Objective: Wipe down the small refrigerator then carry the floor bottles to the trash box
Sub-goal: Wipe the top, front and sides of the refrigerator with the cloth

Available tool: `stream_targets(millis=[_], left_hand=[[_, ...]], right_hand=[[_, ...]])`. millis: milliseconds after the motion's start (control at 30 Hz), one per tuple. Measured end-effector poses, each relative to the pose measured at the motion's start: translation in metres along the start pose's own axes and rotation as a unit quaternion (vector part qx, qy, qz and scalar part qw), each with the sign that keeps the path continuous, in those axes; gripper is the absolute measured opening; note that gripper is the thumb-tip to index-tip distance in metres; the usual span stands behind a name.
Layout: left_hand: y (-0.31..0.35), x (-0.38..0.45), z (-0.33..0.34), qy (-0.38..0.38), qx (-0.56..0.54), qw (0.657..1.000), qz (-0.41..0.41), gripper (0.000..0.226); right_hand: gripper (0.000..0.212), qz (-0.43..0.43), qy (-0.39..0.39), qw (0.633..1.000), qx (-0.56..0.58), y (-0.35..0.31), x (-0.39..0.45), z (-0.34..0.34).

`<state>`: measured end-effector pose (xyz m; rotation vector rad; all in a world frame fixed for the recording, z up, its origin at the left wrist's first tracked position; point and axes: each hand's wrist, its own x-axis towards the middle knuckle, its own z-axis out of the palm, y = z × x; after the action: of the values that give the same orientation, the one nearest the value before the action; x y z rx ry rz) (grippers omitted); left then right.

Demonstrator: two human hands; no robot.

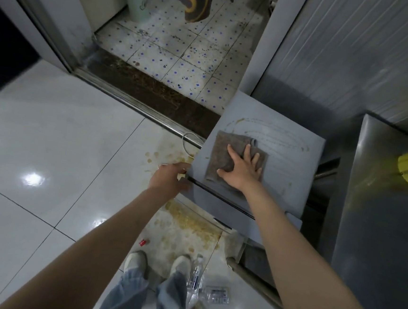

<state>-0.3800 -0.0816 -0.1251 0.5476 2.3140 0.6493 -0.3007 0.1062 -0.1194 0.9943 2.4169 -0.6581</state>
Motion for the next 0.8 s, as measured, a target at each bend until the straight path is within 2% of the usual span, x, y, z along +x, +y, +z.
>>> stream_targets(millis=[267, 500, 600, 800], left_hand=[[-0.005, 0.001, -0.001, -0.015, -0.012, 1.000, 0.004, 0.052], [-0.008, 0.005, -0.001, -0.026, -0.014, 1.000, -0.003, 0.055], [-0.008, 0.007, -0.001, -0.025, -0.012, 1.000, -0.004, 0.058], [-0.007, 0.006, 0.003, -0.024, -0.004, 1.000, -0.003, 0.056]], right_hand=[[0.088, -0.006, 0.035, 0.999, 0.000, -0.014, 0.006, 0.011], [0.081, 0.002, 0.056, 0.998, 0.036, -0.032, 0.018, 0.009], [0.075, -0.001, 0.058, 0.998, 0.034, -0.026, 0.024, 0.005], [0.078, 0.026, 0.045, 0.999, 0.010, 0.000, 0.013, 0.004]])
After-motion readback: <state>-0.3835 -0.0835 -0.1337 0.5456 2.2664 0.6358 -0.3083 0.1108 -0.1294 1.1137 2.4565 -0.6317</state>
